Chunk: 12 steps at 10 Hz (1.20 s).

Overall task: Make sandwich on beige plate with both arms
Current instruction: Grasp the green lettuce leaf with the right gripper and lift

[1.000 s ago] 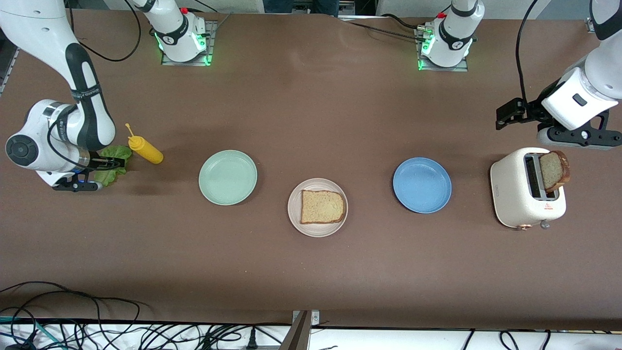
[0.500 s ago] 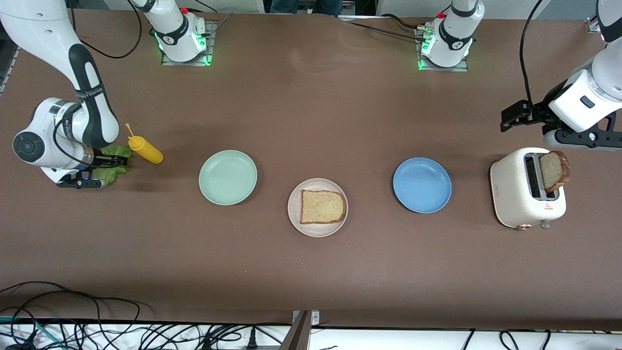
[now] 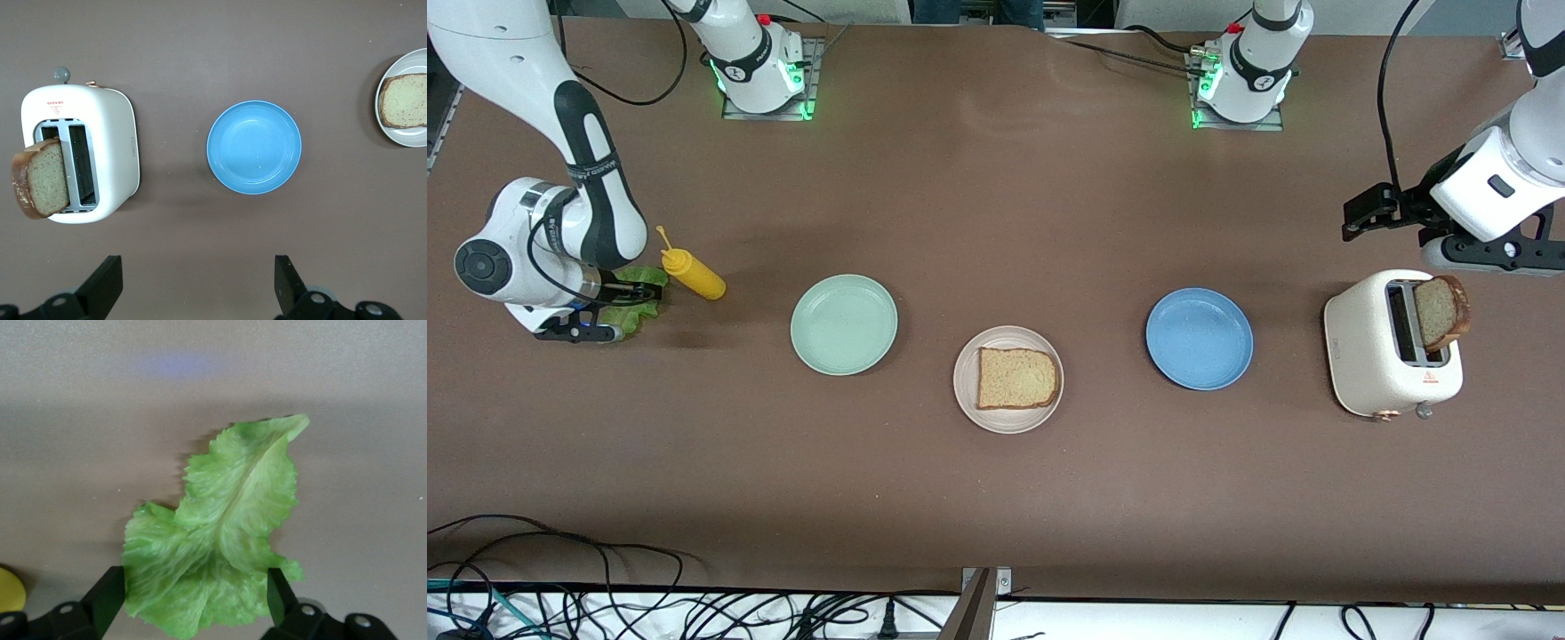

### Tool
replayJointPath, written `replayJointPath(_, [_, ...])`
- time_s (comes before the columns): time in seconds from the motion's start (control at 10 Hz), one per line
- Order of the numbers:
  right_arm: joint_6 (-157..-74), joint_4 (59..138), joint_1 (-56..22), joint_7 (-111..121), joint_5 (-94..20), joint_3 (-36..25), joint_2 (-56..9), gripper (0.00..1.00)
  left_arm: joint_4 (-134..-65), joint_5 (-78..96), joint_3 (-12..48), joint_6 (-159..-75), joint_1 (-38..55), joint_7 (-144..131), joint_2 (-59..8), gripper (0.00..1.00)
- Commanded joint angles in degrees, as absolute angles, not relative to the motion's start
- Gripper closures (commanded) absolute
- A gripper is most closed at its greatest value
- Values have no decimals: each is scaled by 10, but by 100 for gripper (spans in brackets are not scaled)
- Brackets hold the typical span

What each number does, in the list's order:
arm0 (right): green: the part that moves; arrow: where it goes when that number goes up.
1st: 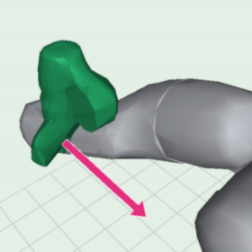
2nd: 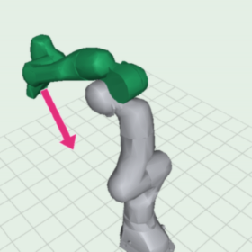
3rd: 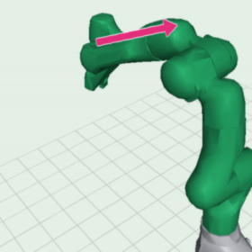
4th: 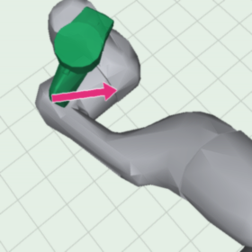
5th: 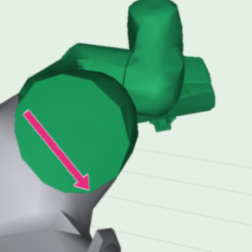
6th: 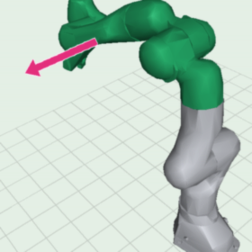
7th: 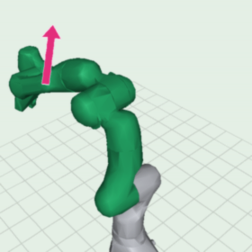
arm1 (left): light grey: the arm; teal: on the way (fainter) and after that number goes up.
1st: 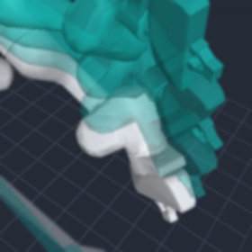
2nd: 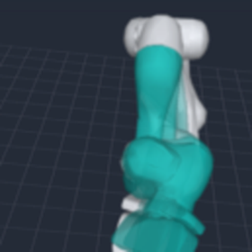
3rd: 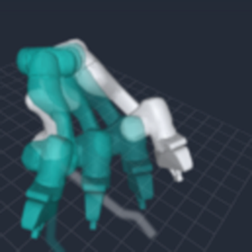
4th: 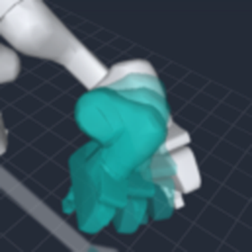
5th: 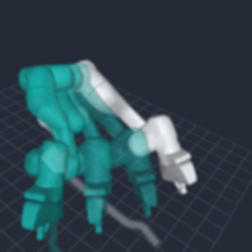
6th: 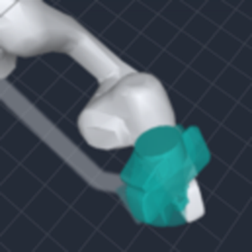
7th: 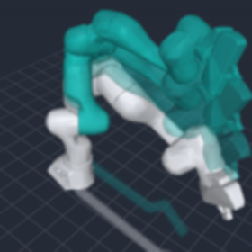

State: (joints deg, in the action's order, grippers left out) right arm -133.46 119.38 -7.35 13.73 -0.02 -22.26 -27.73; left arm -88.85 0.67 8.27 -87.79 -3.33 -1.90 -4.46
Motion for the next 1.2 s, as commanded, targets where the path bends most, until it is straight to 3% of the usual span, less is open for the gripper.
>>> replayJointPath(0.0, [-1344, 1206, -69, 146, 2, -221, -272, 5, -875, -7, 89, -877, -37, -20, -52, 0])
replayJointPath(0.7, [-1344, 1207, -63, 147, 1, -221, -287, 6, -875, -7, 89, -877, -36, -21, -52, 0])
replayJointPath(1.1, [-1342, 1206, -64, 147, 1, -221, -287, 63, -875, -7, 89, -877, -37, -21, -52, 0])
